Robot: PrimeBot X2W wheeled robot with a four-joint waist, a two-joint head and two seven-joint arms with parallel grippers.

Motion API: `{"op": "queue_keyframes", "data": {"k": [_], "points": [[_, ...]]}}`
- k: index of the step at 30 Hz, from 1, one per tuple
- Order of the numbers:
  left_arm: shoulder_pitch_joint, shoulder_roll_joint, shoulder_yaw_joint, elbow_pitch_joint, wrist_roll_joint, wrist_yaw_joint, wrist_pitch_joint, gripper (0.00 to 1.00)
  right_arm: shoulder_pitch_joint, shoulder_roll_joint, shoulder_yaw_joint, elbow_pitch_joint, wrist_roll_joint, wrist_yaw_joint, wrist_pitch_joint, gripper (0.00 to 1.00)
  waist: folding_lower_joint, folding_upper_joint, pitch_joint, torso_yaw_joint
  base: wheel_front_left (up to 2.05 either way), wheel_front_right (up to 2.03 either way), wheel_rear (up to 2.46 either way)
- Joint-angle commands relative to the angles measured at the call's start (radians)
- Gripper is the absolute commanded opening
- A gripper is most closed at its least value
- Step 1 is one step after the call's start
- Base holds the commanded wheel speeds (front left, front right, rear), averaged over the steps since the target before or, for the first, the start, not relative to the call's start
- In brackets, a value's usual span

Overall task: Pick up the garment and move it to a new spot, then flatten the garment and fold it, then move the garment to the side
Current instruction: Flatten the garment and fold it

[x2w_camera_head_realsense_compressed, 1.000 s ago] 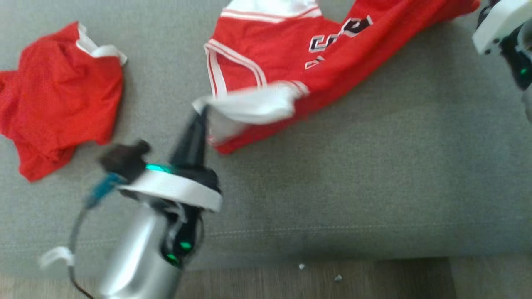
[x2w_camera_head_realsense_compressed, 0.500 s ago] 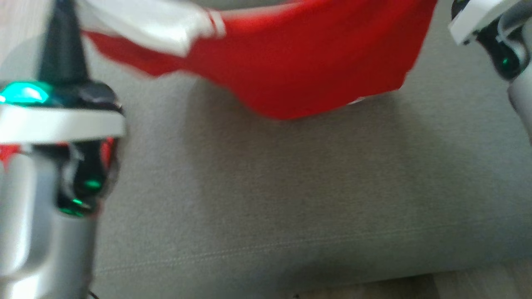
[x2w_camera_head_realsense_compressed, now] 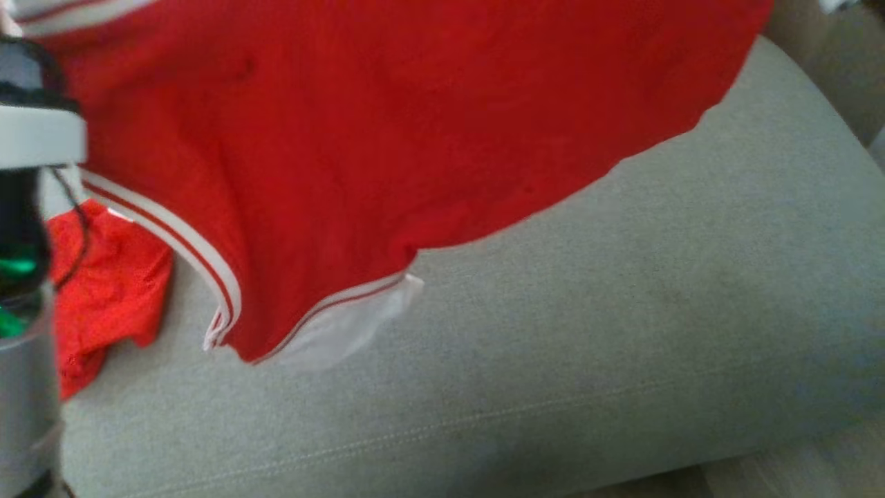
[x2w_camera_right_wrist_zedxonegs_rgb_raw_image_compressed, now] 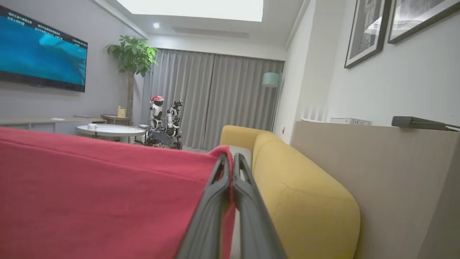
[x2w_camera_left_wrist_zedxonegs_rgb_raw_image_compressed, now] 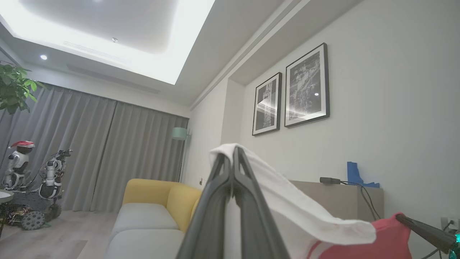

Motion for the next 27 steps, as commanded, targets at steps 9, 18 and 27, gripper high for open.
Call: {"op": "queue_keyframes", "data": {"k": [9, 18, 27], "points": [[-0.155, 0.055, 0.081, -0.043, -0.128, 0.064, 0.193, 0.0, -0.016, -0.013, -0.234, -0.135, 0.004, 0.006, 0.19, 0.0, 0.0001, -0.0001, 0.088, -0.023, 0.0, 0.0, 0.0], [-0.641, 0.042, -0.043, 0.286, -0.068, -0.006, 0.18, 0.0, -0.212, 0.036, -0.397, -0.185, -0.221, 0.006, 0.226, 0.0, 0.0001, -0.0001, 0.408, 0.031, 0.0, 0.0, 0.0], [-1.053, -0.053, -0.089, 0.729, 0.039, -0.075, -0.153, 0.0, -0.5, 0.199, -0.594, 0.024, -0.505, 0.006, -0.082, 0.0, 0.0001, -0.0001, 0.537, 0.077, 0.0, 0.0, 0.0]]}}
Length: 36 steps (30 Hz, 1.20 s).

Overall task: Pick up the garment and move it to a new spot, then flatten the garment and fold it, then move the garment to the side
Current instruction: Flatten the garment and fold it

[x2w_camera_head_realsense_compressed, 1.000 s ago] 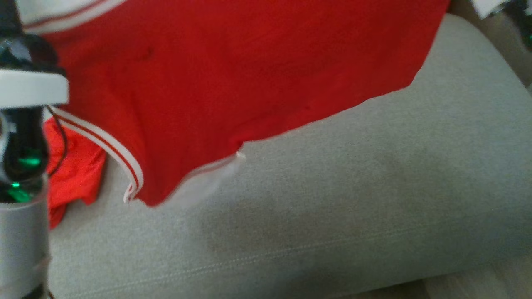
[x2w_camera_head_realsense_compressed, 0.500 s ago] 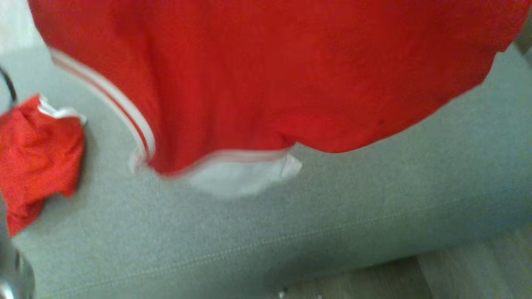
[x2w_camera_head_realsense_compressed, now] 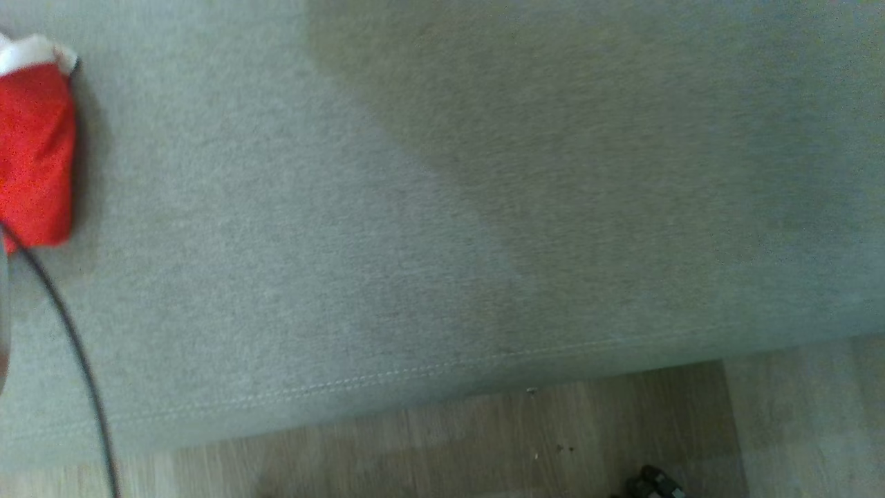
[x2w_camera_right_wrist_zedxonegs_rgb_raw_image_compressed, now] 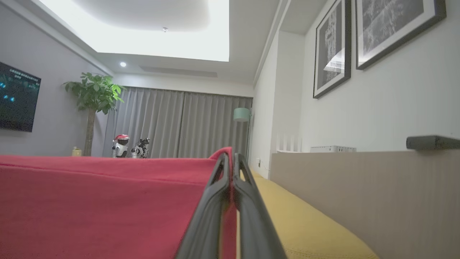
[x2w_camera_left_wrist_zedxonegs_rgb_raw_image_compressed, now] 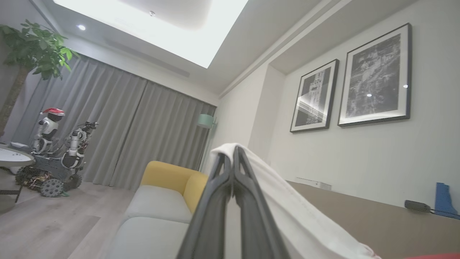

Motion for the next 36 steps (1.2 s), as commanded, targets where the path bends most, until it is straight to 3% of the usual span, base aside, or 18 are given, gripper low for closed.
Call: {"op": "queue_keyframes", "data": {"k": [1, 5, 10, 20, 26, 36], "points": [[-0.074, 0.026, 0.011, 0.025, 0.019, -0.012, -0.062, 0.0, -0.047, 0.029, -0.056, 0.016, -0.03, 0.006, -0.063, 0.0, -0.0004, 0.0001, 0.057, 0.041, 0.0, 0.0, 0.0], [-0.109, 0.003, -0.001, 0.124, 0.024, -0.052, -0.158, 0.0, -0.052, 0.083, -0.137, 0.103, -0.044, 0.006, -0.143, 0.0, -0.0004, 0.0001, 0.074, 0.058, 0.0, 0.0, 0.0], [-0.069, -0.005, -0.025, 0.185, 0.027, -0.092, -0.186, 0.0, 0.018, 0.129, -0.119, 0.176, -0.022, 0.006, -0.16, 0.0, -0.0004, 0.0001, 0.087, 0.078, 0.0, 0.0, 0.0], [0.36, -0.006, -0.13, 0.204, 0.052, -0.161, -0.217, 0.0, 0.359, 0.21, 0.001, 0.279, 0.2, 0.006, -0.133, 0.0, -0.0004, 0.0001, -0.009, 0.121, 0.0, 0.0, 0.0], [0.683, 0.045, -0.184, 0.142, 0.045, -0.177, -0.206, 0.0, 0.572, 0.173, 0.133, 0.238, 0.341, 0.006, -0.037, 0.0, -0.0004, 0.0001, -0.118, 0.127, 0.0, 0.0, 0.0], [1.02, 0.155, -0.227, -0.062, 0.034, -0.17, -0.119, 0.0, 0.758, 0.068, 0.286, 0.163, 0.443, 0.006, 0.093, 0.0, -0.0004, 0.0001, -0.232, 0.133, 0.0, 0.0, 0.0]]}}
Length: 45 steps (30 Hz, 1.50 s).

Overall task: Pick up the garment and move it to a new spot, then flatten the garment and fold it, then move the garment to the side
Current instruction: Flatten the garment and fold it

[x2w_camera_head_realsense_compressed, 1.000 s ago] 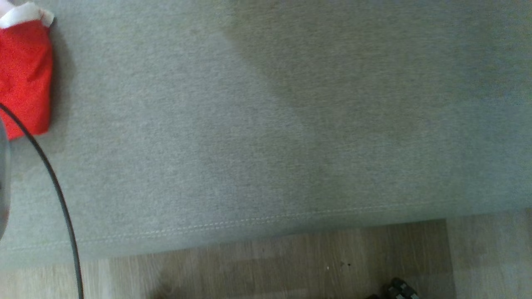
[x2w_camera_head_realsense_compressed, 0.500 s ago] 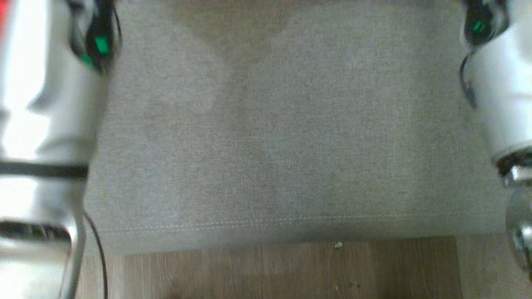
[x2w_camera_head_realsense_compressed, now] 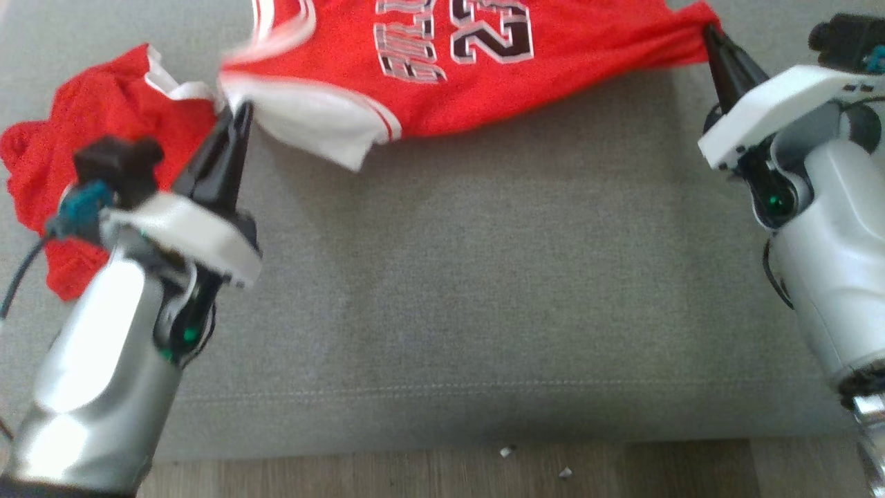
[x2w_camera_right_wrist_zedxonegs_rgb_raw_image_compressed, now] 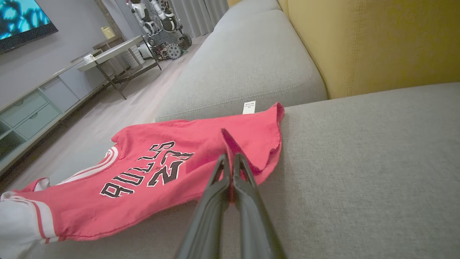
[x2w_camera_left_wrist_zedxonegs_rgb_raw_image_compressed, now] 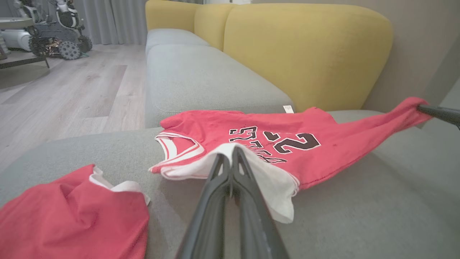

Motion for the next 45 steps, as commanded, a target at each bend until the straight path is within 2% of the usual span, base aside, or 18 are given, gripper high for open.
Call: {"op": "queue_keyframes", "data": {"k": [1, 6, 10, 16, 28, 38, 45], "points": [[0.011, 0.067, 0.033, -0.066, -0.006, 0.006, 0.017, 0.0, 0.02, -0.021, 0.033, -0.044, 0.012, 0.006, 0.015, 0.0, 0.0001, 0.0, -0.029, 0.0, 0.0, 0.0, 0.0], [0.11, 0.109, 0.019, -0.136, -0.023, 0.004, 0.069, 0.0, 0.066, -0.061, 0.086, -0.056, 0.023, 0.006, 0.055, 0.0, 0.0001, 0.0, -0.062, -0.004, 0.0, 0.0, 0.0], [0.208, 0.17, -0.019, -0.229, -0.052, -0.01, 0.155, 0.0, 0.101, -0.108, 0.143, -0.085, 0.046, 0.006, 0.107, 0.0, 0.0001, 0.0, -0.076, -0.009, 0.0, 0.0, 0.0], [0.291, 0.231, -0.045, -0.315, -0.107, -0.021, 0.231, 0.0, 0.134, -0.167, 0.21, -0.131, 0.078, 0.006, 0.174, 0.0, 0.0001, 0.0, -0.085, -0.016, 0.0, 0.0, 0.0], [0.359, 0.279, -0.017, -0.399, -0.231, -0.019, 0.314, 0.0, 0.171, -0.296, 0.368, -0.254, 0.115, 0.006, 0.286, 0.0, 0.0001, 0.0, -0.116, -0.023, 0.0, 0.0, 0.0], [0.384, 0.374, -0.027, -0.477, -0.321, -0.028, 0.414, 0.0, 0.191, -0.389, 0.54, -0.374, 0.173, 0.006, 0.374, 0.0, 0.0001, 0.0, -0.157, -0.028, 0.0, 0.0, 0.0], [0.434, 0.424, -0.062, -0.531, -0.389, -0.032, 0.462, 0.0, 0.214, -0.448, 0.612, -0.439, 0.297, 0.006, 0.45, 0.0, 0.0001, 0.0, -0.188, -0.034, 0.0, 0.0, 0.0]]}}
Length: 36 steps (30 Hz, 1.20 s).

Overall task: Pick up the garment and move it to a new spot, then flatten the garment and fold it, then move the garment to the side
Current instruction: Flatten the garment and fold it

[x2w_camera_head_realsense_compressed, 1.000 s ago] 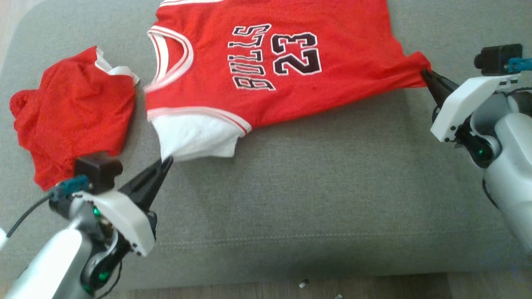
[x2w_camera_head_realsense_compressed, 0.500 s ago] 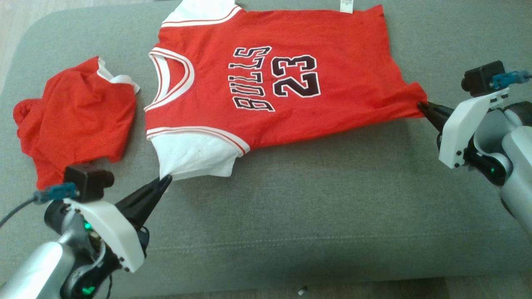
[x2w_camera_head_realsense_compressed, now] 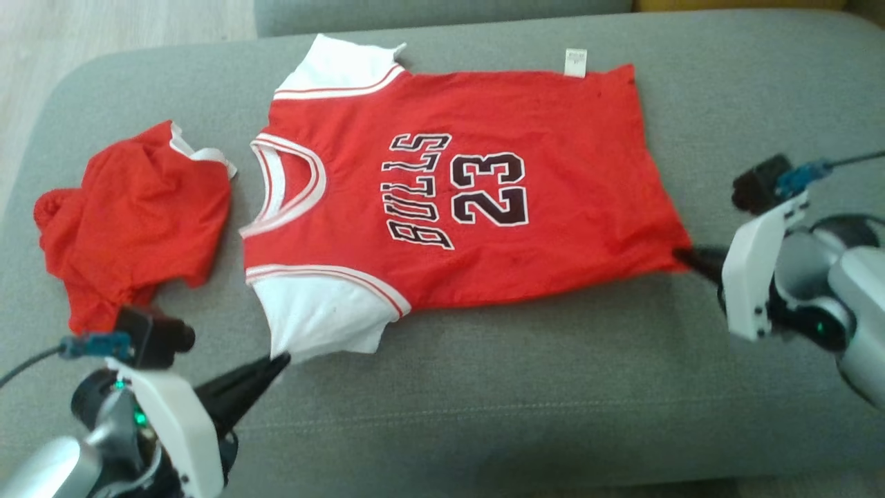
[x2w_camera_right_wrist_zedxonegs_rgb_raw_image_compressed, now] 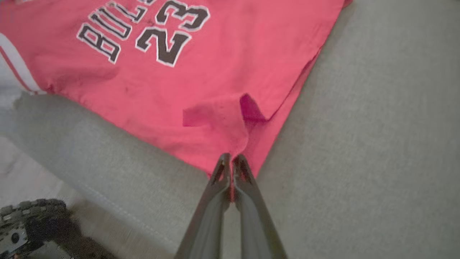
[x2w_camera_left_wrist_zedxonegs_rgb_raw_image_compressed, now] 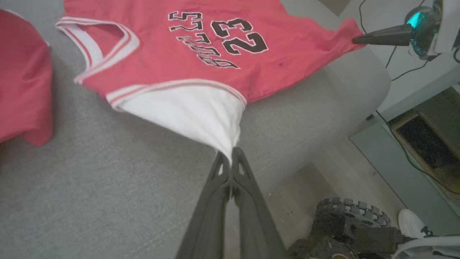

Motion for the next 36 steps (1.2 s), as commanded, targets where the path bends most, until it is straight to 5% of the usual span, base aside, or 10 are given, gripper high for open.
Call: {"op": "queue_keyframes", "data": {"k": [1, 14, 27, 36], "points": [[-0.026, 0.059, 0.042, -0.042, -0.015, -0.006, 0.003, 0.0, 0.025, -0.044, 0.017, -0.044, 0.029, 0.006, 0.019, 0.0, 0.0001, 0.0, -0.011, -0.003, 0.0, 0.0, 0.0], [0.04, 0.144, 0.038, -0.107, -0.132, -0.007, -0.001, 0.0, 0.061, -0.141, 0.096, -0.174, 0.176, 0.006, 0.097, 0.0, 0.0001, 0.0, -0.038, -0.027, 0.0, 0.0, 0.0], [-0.089, 0.159, 0.136, -0.115, -0.201, -0.007, -0.044, 0.0, -0.056, -0.088, 0.086, -0.103, 0.102, 0.006, 0.027, 0.0, 0.0001, 0.0, 0.048, -0.042, 0.0, 0.0, 0.0], [-0.304, 0.107, 0.114, -0.059, -0.198, -0.007, -0.048, 0.0, -0.172, -0.019, 0.085, 0.014, 0.043, 0.006, -0.039, 0.0, 0.0001, 0.0, 0.146, -0.029, 0.0, 0.0, 0.0]]}}
